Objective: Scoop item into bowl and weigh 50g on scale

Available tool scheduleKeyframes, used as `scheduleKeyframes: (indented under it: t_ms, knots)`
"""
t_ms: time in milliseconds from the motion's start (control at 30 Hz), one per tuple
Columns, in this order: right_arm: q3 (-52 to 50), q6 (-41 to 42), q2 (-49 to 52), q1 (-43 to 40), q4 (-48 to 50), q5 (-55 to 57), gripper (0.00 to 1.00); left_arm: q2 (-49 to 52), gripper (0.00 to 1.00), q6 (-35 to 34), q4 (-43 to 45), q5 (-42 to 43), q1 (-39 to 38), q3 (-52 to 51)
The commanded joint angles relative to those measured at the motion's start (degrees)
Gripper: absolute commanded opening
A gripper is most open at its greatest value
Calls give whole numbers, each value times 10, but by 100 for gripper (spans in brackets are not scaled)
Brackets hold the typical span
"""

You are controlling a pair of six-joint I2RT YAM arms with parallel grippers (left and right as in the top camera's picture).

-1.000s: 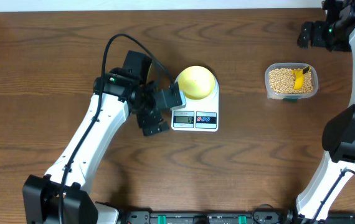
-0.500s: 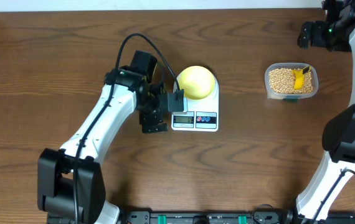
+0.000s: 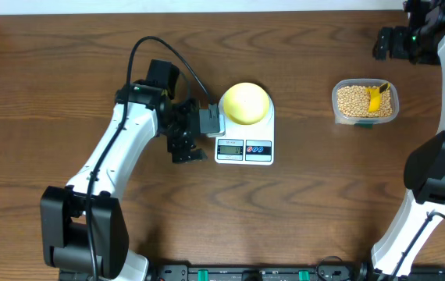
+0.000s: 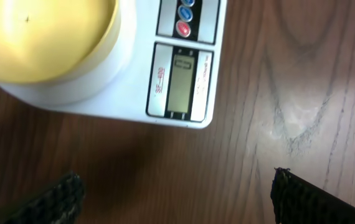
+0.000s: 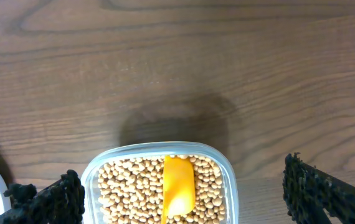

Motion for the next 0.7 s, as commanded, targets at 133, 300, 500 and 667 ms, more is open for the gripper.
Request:
scheduleKeyframes:
  t_ms: [133, 300, 500, 667]
  knots:
    - [6, 7, 5, -2, 0, 2, 99, 25, 98, 34, 7, 23, -9, -5]
    - [6, 7, 5, -2, 0, 2, 99, 31, 98, 34, 24, 23, -9, -5]
    - [6, 7, 5, -2, 0, 2, 99, 31, 98, 42, 37, 23, -9, -5]
    - [6, 7, 5, -2, -1, 2, 99, 31, 98, 59, 42, 23, -9, -5]
